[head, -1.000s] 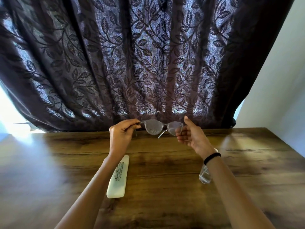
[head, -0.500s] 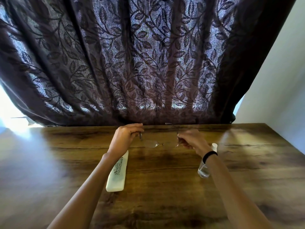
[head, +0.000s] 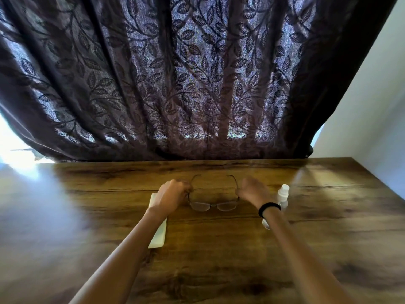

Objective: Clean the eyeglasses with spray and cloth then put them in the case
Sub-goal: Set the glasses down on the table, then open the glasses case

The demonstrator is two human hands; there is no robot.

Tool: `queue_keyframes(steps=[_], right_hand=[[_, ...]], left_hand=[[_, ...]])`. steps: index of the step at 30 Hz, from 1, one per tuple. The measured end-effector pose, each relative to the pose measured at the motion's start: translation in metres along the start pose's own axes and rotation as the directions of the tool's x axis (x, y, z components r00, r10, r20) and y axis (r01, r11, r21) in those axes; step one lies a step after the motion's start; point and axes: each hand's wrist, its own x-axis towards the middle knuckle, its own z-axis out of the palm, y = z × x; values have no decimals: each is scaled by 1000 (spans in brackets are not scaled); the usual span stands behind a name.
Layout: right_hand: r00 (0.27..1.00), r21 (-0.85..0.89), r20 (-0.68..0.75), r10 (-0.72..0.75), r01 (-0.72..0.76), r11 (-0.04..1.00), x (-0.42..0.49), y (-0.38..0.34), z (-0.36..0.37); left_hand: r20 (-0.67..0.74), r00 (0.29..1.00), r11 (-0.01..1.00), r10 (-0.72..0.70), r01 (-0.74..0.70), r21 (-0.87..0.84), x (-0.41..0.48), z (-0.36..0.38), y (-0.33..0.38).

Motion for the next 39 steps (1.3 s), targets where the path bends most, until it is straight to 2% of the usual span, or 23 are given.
queue_keyframes(steps=[11, 16, 20, 22, 24, 27, 31, 33, 36, 39], right_hand=[[1000, -51, -6, -31, 30, 998, 3, 5, 11], [999, -50, -13, -30, 29, 998, 5, 7, 14], [1000, -10, 4, -16, 16, 1000, 5, 9, 13], [999, -1, -39, -21, 21, 1000, 4, 8, 13], [989, -4, -143, -42, 42, 999, 3, 2, 11], [961, 98, -245, -131, 159, 982, 0, -21, 11], [942, 324, -167, -291, 331, 886, -8, -59, 22], [934, 422, -78, -350, 348, 837, -14, -76, 33], [928, 557, 116, -355, 235, 797, -20, -96, 56], [913, 639, 246, -325, 99, 763, -26, -108, 75]], left_hand=[[22, 999, 999, -31, 30, 39, -5, 7, 2], [-37, 999, 998, -31, 33, 46, -10, 7, 6], [-122, 989, 995, -86, 92, 46, -17, 4, 4], [-153, 981, 993, -116, 118, 4, -21, -1, 0], [-210, 963, 985, -170, 165, -40, -25, -7, -5], [-261, 931, 966, -256, 237, -101, -32, -16, -13], [-235, 909, 938, -345, 323, -130, -47, -22, -14], [-219, 898, 924, -382, 364, -116, -55, -21, -12], [-133, 885, 895, -446, 440, -69, -68, -16, -9], [-90, 879, 883, -468, 469, -17, -79, -10, -6]])
